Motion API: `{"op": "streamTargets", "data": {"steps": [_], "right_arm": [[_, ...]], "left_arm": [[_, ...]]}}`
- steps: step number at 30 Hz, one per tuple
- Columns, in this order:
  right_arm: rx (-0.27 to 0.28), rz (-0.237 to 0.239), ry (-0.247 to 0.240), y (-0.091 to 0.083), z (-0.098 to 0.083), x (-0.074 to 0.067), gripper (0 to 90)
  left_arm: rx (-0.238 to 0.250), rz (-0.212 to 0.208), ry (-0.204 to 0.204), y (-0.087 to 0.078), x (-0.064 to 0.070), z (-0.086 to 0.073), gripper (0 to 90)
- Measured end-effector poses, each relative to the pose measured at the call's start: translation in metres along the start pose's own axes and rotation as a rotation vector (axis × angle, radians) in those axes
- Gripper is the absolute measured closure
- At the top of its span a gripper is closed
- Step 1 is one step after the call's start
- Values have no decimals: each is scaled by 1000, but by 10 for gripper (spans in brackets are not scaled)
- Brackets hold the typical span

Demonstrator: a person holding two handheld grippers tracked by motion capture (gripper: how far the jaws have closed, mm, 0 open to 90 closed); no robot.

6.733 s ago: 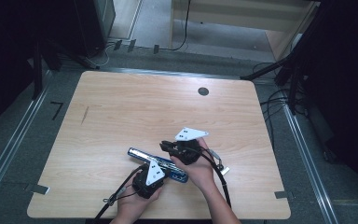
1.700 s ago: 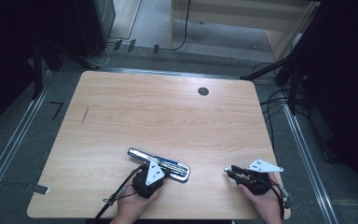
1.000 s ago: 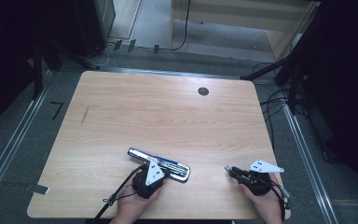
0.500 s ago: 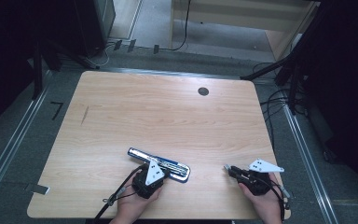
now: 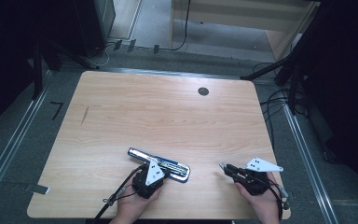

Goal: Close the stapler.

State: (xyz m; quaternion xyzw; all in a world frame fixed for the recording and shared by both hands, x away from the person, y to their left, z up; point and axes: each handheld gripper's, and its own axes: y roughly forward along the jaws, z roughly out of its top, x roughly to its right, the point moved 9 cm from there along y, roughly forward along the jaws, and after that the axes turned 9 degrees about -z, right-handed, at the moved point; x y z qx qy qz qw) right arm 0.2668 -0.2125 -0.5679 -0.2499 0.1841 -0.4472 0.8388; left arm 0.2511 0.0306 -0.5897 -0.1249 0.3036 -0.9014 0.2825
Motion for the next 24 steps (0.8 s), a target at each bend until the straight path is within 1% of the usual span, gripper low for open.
{"op": "streamTargets", "data": {"steps": [2,6,15,24], "right_arm": [[3,0,-2,0,1,-1,798],[6,15,-7,1,6,-9,798],[3,35,-16,5,11,-18,798],[8,62,-33,10,21,-32,798]], "left_arm": [[0,0,0,0,0,0,900],[-1,-2,0,0,0,0,900],[-1,-1,0,0,0,0,900],[0,-2,-1,0,0,0,900]]}}
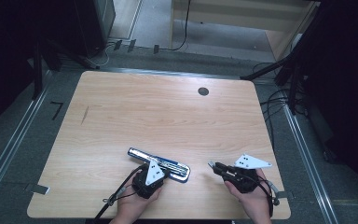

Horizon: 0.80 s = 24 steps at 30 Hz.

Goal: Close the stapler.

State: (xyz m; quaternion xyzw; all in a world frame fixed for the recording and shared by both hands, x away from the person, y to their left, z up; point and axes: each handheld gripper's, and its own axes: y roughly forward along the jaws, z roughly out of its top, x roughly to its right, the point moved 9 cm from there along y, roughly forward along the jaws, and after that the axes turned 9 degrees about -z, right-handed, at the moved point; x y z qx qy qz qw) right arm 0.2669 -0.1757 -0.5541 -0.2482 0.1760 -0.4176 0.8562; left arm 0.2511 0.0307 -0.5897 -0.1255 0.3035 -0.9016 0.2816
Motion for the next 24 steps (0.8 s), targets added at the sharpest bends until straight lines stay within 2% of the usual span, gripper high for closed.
{"op": "streamTargets", "data": {"steps": [24], "right_arm": [[0,77,-61,23,27,-38,799]], "left_arm": [[2,2,-1,0,0,0,900]]}}
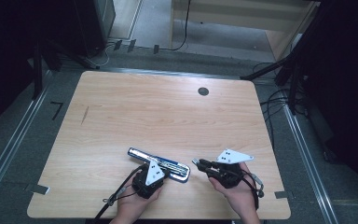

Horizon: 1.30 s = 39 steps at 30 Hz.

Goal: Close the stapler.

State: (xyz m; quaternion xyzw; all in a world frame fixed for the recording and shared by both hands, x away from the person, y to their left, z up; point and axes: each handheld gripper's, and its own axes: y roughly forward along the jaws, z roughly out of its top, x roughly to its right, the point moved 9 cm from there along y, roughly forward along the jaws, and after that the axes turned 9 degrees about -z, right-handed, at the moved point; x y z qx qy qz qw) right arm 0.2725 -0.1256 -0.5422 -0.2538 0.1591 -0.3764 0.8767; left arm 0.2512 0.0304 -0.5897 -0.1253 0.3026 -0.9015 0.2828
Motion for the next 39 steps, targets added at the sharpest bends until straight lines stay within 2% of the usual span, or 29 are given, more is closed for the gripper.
{"op": "streamTargets", "data": {"steps": [18,28,39], "right_arm": [[-23,43,-46,17,13,-20,798],[-81,82,-96,33,14,-34,798],[-129,96,-133,44,8,-39,798]], "left_arm": [[0,-3,-4,0,0,0,900],[1,-3,-4,0,-1,0,900],[-2,-5,-4,0,-1,0,900]]}}
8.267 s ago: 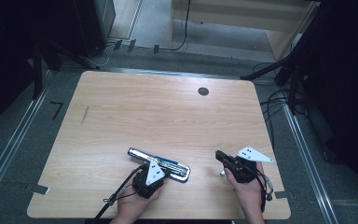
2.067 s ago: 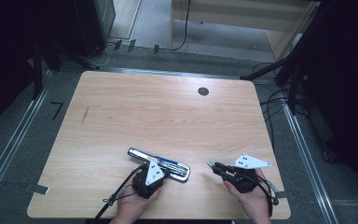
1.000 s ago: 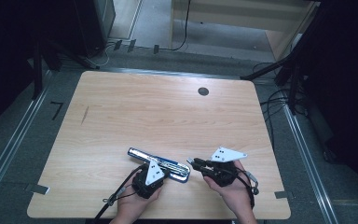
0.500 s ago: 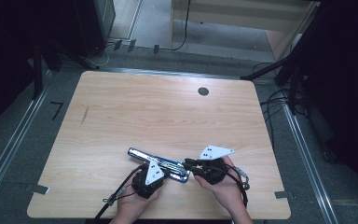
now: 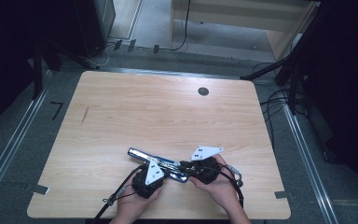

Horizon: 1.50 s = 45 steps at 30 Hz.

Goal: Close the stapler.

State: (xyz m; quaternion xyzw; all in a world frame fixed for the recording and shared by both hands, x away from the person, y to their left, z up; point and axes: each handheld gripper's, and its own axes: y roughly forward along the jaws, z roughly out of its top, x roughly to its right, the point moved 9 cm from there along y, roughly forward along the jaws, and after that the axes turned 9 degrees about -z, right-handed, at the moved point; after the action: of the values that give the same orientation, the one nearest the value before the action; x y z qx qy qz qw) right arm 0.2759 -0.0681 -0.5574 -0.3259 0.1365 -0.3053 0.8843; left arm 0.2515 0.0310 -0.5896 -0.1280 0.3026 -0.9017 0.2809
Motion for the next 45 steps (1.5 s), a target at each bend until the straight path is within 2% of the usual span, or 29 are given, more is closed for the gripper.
{"op": "streamTargets", "data": {"steps": [4,11,16,23,45], "right_arm": [[-35,-1,-43,4,-1,-1,798],[-56,10,-39,6,-2,2,798],[-68,21,-76,5,0,1,798],[-137,33,-107,5,1,2,798],[-188,58,-174,3,4,1,798]], "left_arm": [[2,-1,-1,0,0,0,900],[1,-1,-1,0,0,0,900],[2,0,-2,0,0,0,900],[1,0,-1,0,0,0,900],[2,-1,-2,0,0,0,900]]}}
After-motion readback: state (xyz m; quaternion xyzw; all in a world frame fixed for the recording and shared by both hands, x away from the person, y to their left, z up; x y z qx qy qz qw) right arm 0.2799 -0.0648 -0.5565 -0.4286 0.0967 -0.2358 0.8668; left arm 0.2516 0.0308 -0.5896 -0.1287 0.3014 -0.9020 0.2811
